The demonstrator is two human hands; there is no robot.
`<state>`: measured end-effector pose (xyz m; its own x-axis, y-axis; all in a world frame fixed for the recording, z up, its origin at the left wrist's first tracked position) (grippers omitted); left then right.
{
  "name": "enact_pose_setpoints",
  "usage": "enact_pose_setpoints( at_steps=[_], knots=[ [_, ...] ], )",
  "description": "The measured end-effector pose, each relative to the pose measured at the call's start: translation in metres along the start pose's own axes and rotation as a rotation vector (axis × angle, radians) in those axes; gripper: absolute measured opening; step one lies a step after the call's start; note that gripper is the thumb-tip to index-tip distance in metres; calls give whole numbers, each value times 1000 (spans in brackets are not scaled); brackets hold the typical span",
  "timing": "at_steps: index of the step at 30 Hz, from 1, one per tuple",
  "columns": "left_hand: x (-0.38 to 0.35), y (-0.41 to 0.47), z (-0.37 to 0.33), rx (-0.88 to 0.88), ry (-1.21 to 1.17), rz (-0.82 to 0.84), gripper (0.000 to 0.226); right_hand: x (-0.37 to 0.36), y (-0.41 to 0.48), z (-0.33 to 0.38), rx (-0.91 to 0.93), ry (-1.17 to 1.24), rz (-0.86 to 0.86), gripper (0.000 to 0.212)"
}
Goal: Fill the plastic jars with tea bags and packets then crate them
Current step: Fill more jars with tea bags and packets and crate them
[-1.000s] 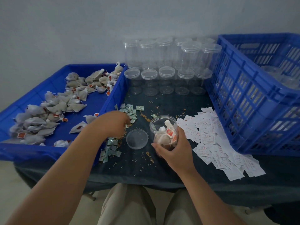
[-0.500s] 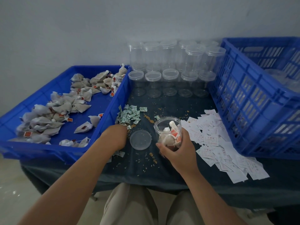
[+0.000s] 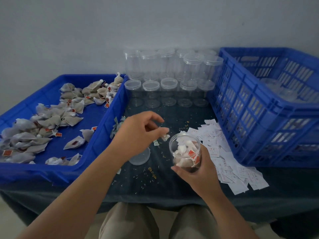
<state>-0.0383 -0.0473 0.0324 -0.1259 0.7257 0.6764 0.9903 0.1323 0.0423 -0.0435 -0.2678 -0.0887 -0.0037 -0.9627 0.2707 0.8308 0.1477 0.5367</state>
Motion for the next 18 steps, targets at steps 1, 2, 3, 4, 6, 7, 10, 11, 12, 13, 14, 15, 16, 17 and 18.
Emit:
enact_pose_setpoints(
  at_steps=[1,2,3,4,6,7,10,11,12,13,14,15,16,17,18],
  knots=[
    [-12,1,-9,-10,-5,26,26,5,-2,-1,-3,19,-15,83],
    [-24,4,-13,-8,-1,38,27,8,-3,-3,-12,39,-30,83],
    [-34,10,-13,8,-25,36,23,11,-5,-5,-27,54,-43,84],
    [-40,17,-10,31,-85,21,16,13,-6,-8,-43,62,-57,83],
    [-45,32,2,83,-187,-41,15,17,-11,-16,-65,60,-89,81],
    [-48,39,10,104,-174,-65,16,19,-13,-19,-74,56,-105,80],
    [-83,65,31,104,211,15,12,24,-15,-22,-72,10,-154,81],
    [-102,71,34,73,328,84,16,26,-15,-22,-73,-7,-166,82],
    [-121,75,33,30,398,158,20,27,-15,-22,-75,-16,-178,81],
    [-139,76,30,-24,440,216,23,29,-15,-22,-73,-24,-188,81],
    [-154,76,23,-79,481,254,24,30,-15,-21,-69,-33,-196,80],
    [-165,76,18,-131,504,263,24,31,-14,-20,-66,-41,-203,79],
    [-173,76,15,-158,510,256,26,32,-14,-20,-65,-48,-208,79],
    [-178,77,14,-178,505,237,29,32,-13,-19,-65,-50,-213,79],
    [-181,77,14,-186,500,215,32,32,-13,-19,-66,-44,-216,79]
  ],
)
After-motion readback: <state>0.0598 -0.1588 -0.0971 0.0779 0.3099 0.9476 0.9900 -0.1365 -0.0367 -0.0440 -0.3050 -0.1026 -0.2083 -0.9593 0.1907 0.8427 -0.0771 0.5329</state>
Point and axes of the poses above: each hand's wrist, its own y-axis towards the middle knuckle, its own x-axis out of the back of the hand, z = x × y, the point moved 10 cm from there along y, towards the middle knuckle, and after that the axes turned 12 degrees about x, right-handed, at the moved point
